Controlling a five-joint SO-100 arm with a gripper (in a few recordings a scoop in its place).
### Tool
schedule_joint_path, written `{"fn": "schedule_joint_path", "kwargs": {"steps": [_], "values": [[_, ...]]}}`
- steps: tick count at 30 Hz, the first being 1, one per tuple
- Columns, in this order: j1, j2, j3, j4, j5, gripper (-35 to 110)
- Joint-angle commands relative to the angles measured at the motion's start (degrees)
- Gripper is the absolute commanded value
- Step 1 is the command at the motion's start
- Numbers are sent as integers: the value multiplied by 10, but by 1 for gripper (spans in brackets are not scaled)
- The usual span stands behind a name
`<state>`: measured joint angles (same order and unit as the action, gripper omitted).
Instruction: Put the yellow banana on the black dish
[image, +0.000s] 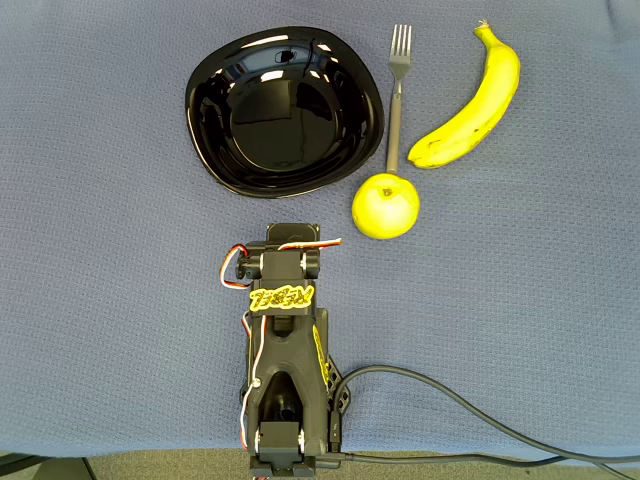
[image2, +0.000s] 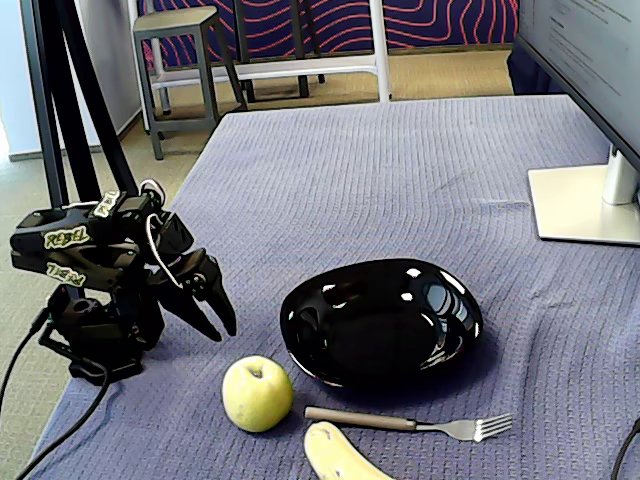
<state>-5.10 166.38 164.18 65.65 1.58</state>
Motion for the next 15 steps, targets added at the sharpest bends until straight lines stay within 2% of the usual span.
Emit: {"fn": "schedule_joint_path", "kwargs": {"steps": [1,15], "values": [[11,-41,-142,40,4,2],[10,-50,-144,32,-2,4]]}}
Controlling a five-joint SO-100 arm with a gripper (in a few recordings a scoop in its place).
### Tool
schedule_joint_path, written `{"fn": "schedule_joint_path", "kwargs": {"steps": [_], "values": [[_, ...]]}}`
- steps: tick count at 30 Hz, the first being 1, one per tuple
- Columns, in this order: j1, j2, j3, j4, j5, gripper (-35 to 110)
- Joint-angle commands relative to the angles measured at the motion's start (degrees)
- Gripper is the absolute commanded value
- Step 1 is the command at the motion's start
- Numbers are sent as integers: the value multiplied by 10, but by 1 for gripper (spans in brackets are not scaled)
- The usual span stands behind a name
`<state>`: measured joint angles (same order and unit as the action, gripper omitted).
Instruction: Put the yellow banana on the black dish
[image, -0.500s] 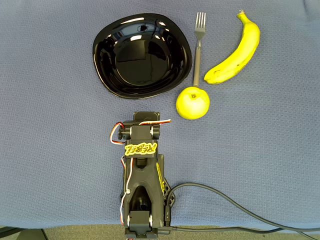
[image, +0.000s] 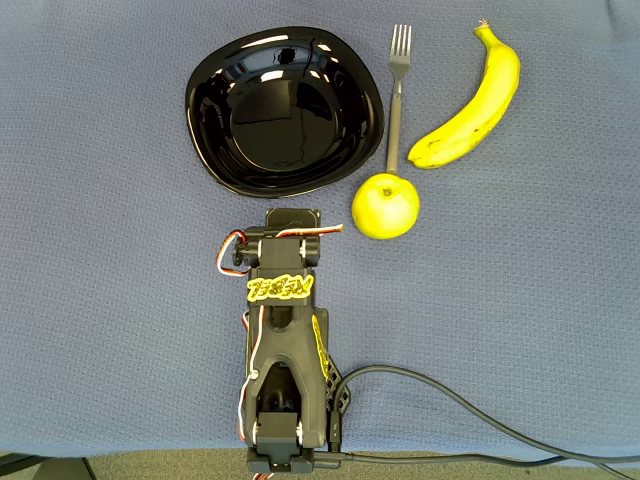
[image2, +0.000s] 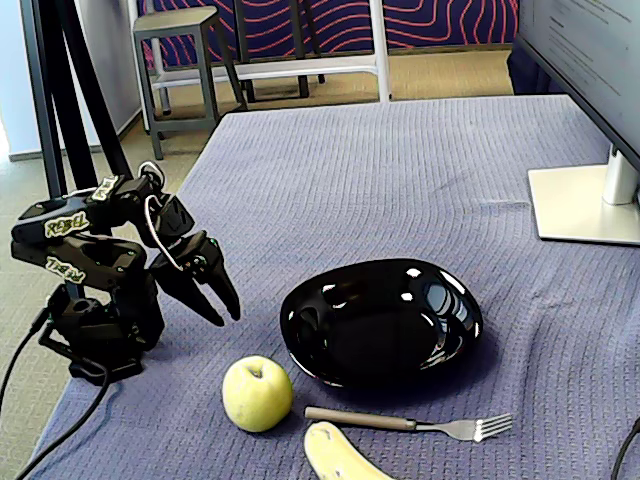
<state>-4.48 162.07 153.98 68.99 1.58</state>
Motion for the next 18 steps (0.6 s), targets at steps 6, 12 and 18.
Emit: {"fn": "schedule_joint_path", "kwargs": {"steps": [6,12,18], "values": [[6,-72,-93,-37,-16,7],[12,-230,-196,-75,-18,4],[39,-358,-301,-145,-72,4]]}}
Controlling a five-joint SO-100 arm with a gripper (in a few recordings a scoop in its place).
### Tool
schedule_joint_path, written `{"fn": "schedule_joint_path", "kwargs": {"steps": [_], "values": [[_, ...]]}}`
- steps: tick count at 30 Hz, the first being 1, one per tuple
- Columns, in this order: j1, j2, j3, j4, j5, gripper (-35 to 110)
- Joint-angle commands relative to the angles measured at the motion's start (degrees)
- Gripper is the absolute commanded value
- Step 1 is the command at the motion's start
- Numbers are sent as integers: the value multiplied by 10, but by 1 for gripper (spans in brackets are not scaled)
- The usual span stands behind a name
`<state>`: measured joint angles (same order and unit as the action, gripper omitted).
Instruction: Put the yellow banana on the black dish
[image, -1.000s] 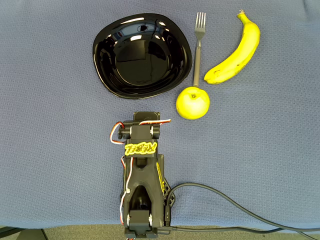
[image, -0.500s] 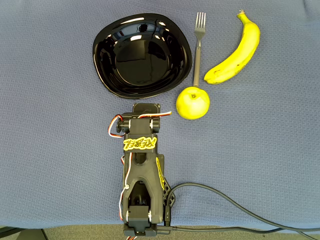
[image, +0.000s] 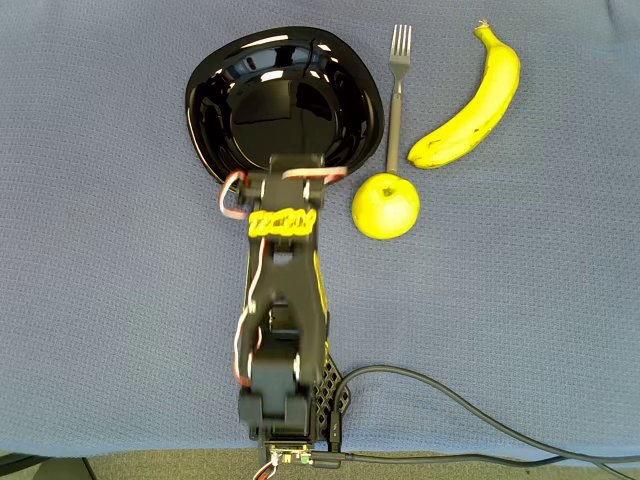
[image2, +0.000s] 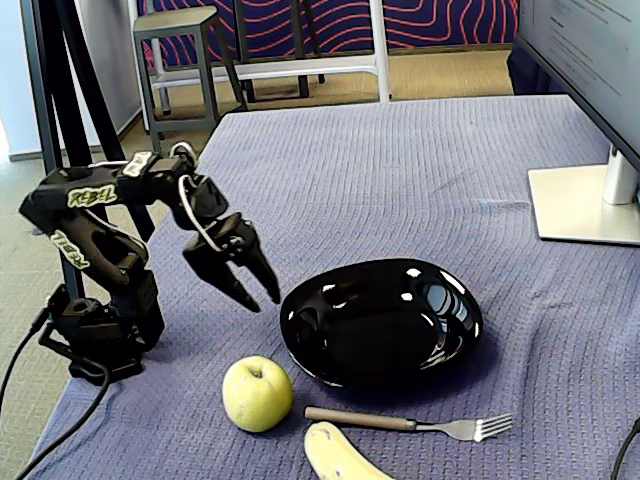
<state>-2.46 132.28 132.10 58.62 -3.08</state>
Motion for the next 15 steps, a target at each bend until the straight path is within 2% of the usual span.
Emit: {"fn": "schedule_joint_path", "kwargs": {"steps": [1,5,8,12,15], "values": [[27,-83,-104,-50,-23,5],[58,-183,-211,-48,18,9],[79,-260,-300,-14,51,7],[101,-331,-405,54,141,4],[127,-374,-450,33,235,5]]}}
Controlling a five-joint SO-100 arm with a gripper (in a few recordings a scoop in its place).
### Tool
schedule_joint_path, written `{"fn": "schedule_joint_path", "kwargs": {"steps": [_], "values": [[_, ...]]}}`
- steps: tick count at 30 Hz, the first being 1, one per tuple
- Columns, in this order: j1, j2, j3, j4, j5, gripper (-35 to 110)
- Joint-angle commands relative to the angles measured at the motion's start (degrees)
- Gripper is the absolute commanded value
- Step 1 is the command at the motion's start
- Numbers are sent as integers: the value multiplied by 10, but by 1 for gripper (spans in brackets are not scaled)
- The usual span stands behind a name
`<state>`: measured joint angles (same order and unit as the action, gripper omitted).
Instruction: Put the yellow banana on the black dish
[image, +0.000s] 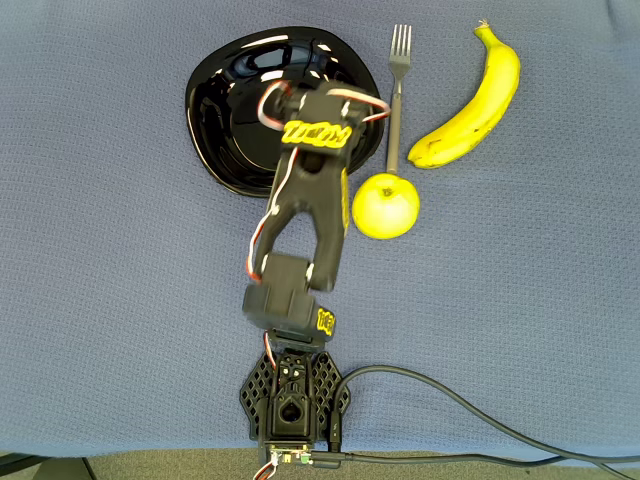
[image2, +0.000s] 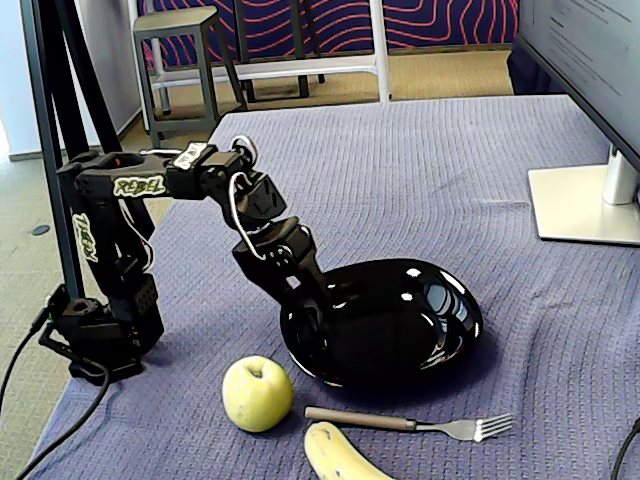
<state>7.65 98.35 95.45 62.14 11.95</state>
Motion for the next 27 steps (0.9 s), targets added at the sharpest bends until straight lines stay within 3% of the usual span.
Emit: {"fn": "schedule_joint_path", "kwargs": {"steps": [1,7,16,27], "values": [[34,-48,-93,-12,127,8],[47,-96,-151,-32,271,12],[71,-183,-271,56,459,21],[135,-303,-432,131,631,17]]}}
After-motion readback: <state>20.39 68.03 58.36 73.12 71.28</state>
